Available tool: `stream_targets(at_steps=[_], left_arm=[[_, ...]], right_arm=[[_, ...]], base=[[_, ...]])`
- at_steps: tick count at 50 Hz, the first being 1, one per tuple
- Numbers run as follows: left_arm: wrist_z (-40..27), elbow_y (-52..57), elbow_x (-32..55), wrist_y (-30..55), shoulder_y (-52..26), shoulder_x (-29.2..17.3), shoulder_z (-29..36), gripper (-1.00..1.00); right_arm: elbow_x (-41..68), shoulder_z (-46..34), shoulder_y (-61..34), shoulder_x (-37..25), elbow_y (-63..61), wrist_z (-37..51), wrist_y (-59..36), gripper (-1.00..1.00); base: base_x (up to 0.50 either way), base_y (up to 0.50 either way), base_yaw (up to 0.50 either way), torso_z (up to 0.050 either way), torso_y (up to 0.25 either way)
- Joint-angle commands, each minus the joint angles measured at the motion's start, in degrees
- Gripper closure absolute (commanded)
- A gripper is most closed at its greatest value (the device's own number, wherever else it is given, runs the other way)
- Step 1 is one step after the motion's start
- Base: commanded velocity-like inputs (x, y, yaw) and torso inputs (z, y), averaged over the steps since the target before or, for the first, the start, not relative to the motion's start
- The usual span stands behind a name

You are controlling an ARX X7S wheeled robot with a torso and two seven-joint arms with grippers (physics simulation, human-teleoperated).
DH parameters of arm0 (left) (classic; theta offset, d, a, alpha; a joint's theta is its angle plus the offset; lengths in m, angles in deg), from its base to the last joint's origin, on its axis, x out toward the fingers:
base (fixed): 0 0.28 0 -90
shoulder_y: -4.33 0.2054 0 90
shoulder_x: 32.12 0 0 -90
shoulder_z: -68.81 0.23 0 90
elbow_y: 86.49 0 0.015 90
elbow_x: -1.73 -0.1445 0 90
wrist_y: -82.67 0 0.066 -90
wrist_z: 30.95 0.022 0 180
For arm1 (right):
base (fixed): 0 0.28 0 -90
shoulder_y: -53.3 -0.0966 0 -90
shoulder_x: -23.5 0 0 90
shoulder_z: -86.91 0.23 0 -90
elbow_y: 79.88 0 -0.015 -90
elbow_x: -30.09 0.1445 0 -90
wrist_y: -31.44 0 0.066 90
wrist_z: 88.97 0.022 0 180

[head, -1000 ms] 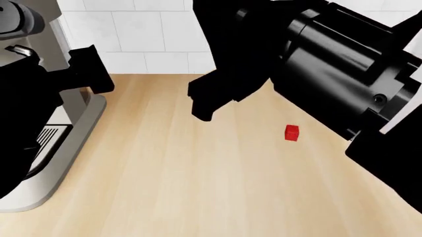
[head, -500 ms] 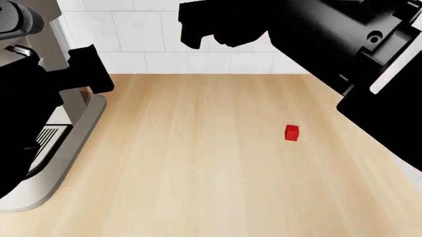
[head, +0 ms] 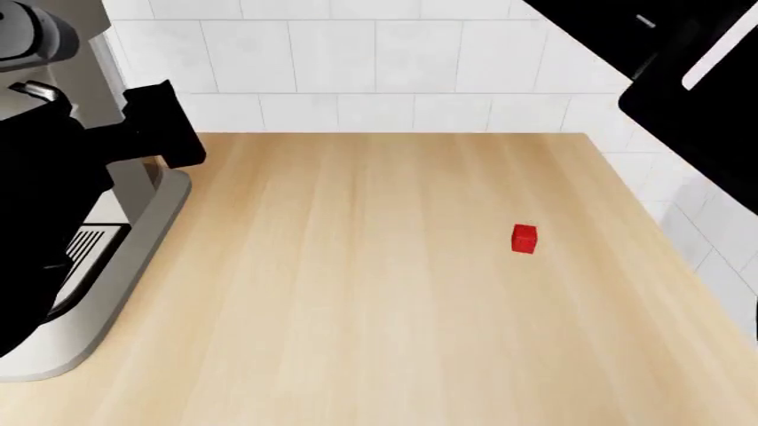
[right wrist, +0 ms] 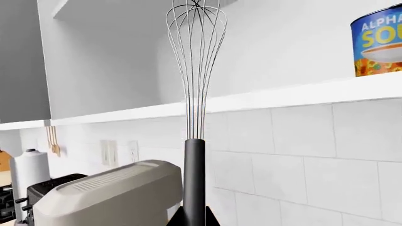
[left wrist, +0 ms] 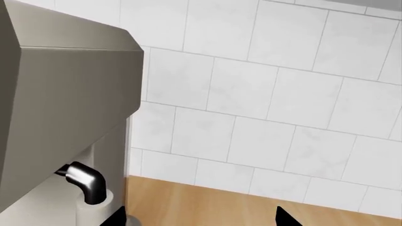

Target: Pick the whisk from the counter and place it in the cabinet.

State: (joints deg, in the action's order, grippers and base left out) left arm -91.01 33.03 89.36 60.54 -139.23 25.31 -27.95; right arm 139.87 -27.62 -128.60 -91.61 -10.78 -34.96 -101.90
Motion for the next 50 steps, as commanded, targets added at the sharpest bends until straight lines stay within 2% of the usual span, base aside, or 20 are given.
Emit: stream_targets(at_steps=[1, 16, 34, 50], left_arm=[[0.02, 0.04, 0.07, -0.42, 0.07, -0.21, 0.26, -1.0], [0.06, -0.12, 0.07, -0.99, 0.07, -0.47, 0.56, -1.0], [0.1, -0.19, 0.08, -1.57, 0.08, -0.79, 0.99, -1.0], [0.31, -0.41, -0.1, -2.14, 0.11, -0.89, 1.47, -1.0]], right_arm=[[0.25, -0.14, -2.21, 1.74, 3.16, 1.86, 1.38, 1.0], [2.19, -1.39, -5.1, 3.05, 8.39, 3.89, 1.72, 1.0], [2.31, -1.63, -5.65, 3.13, 8.84, 3.98, 2.11, 1.0], [-0.58, -1.85, -12.08, 6.47, 15.56, -1.83, 2.48, 1.0]], base=[[0.0, 0.0, 0.0, 0.0, 0.0], [0.0, 0.0, 0.0, 0.0, 0.0], [0.0, 0.0, 0.0, 0.0, 0.0], [0.0, 0.0, 0.0, 0.0, 0.0]])
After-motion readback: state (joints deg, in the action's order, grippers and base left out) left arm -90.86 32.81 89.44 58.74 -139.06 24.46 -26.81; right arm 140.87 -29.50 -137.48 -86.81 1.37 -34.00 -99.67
